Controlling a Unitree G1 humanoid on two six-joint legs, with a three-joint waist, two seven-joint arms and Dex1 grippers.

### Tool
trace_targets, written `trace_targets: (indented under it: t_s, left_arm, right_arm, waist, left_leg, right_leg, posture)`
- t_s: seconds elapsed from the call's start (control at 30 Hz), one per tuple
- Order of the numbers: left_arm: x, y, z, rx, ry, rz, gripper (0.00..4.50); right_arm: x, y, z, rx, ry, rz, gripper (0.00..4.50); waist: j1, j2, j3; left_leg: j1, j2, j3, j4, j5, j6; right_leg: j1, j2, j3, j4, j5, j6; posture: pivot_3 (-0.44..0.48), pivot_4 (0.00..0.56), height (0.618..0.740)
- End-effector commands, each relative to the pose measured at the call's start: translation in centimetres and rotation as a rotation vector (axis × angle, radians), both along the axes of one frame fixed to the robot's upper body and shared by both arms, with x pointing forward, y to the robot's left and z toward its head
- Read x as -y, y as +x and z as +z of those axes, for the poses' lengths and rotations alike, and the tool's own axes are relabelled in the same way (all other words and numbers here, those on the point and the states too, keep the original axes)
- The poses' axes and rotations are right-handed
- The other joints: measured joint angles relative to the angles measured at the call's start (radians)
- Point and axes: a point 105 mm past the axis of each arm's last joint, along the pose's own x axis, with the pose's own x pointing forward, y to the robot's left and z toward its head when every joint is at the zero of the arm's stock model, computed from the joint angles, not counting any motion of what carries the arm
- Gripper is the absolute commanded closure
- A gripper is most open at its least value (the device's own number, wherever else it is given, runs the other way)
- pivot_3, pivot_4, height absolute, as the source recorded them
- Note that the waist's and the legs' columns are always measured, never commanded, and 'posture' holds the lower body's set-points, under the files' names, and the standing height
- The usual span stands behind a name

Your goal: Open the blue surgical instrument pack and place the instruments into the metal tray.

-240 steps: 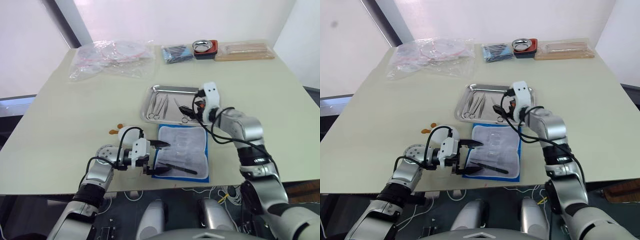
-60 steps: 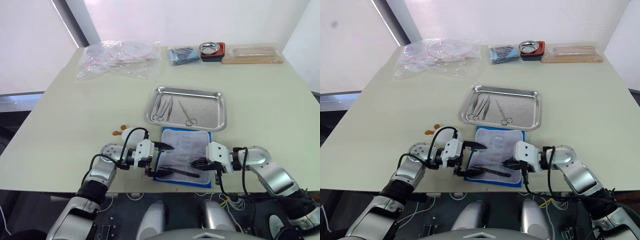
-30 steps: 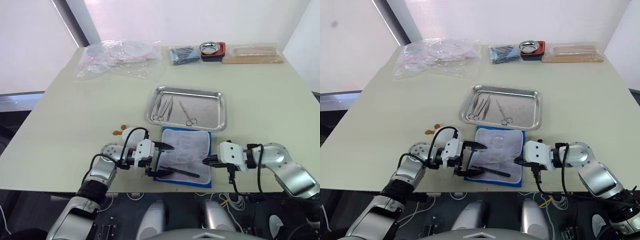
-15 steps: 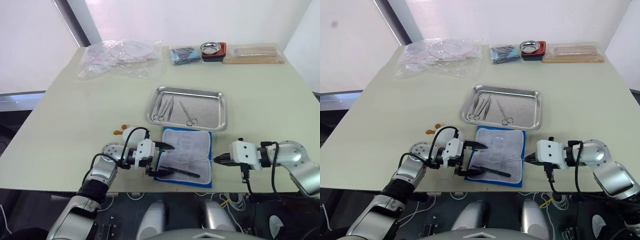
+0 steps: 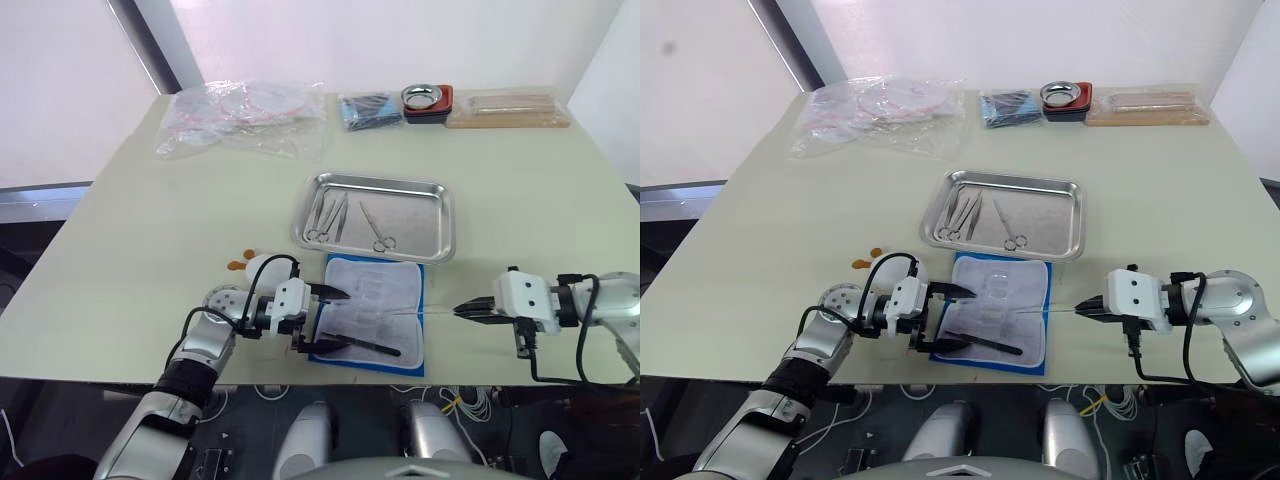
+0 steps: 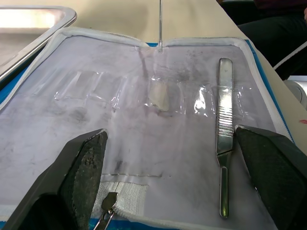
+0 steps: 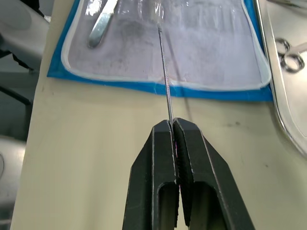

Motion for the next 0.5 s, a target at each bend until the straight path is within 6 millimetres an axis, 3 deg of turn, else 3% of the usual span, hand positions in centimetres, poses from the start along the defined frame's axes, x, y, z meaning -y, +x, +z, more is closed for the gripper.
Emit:
trace_targets:
  t_s: [0.03,0.27,0.5]
  left_arm:
    - [-2.2,-1.2,-4.7,-0.161,0.155,0.079,0.00]
    - [-2.0,-1.2,-4.7,-0.162,0.151,0.079,0.00]
    - [-2.0,-1.1,-4.7,-0.158,0.148,0.087,0.00]
  right_arm:
    - [0.2,0.5,1.6,0.050,0.043,-0.013,4.45]
    - [-1.4,2.0,2.8,0.012,0.220,-0.143,4.45]
    - [-2.8,4.1,2.7,-0.023,0.332,-0.311,4.45]
  waist:
    - [0.000,0.000,0.000]
    - [0.002,0.000,0.000]
    - [0.007,0.001,-0.001]
  left_leg:
    - [0.000,0.000,0.000,0.000,0.000,0.000]
    - [0.000,0.000,0.000,0.000,0.000,0.000]
    - [0.000,0.000,0.001,0.000,0.000,0.000]
  right_leg:
    - [0.000,0.000,0.000,0.000,0.000,0.000]
    - [0.000,0.000,0.001,0.000,0.000,0.000]
    - [0.000,0.000,0.002,0.000,0.000,0.000]
  posture:
    - [0.000,0.150,0.740]
    - [0.000,0.150,0.740]
    - [0.000,0.150,0.740]
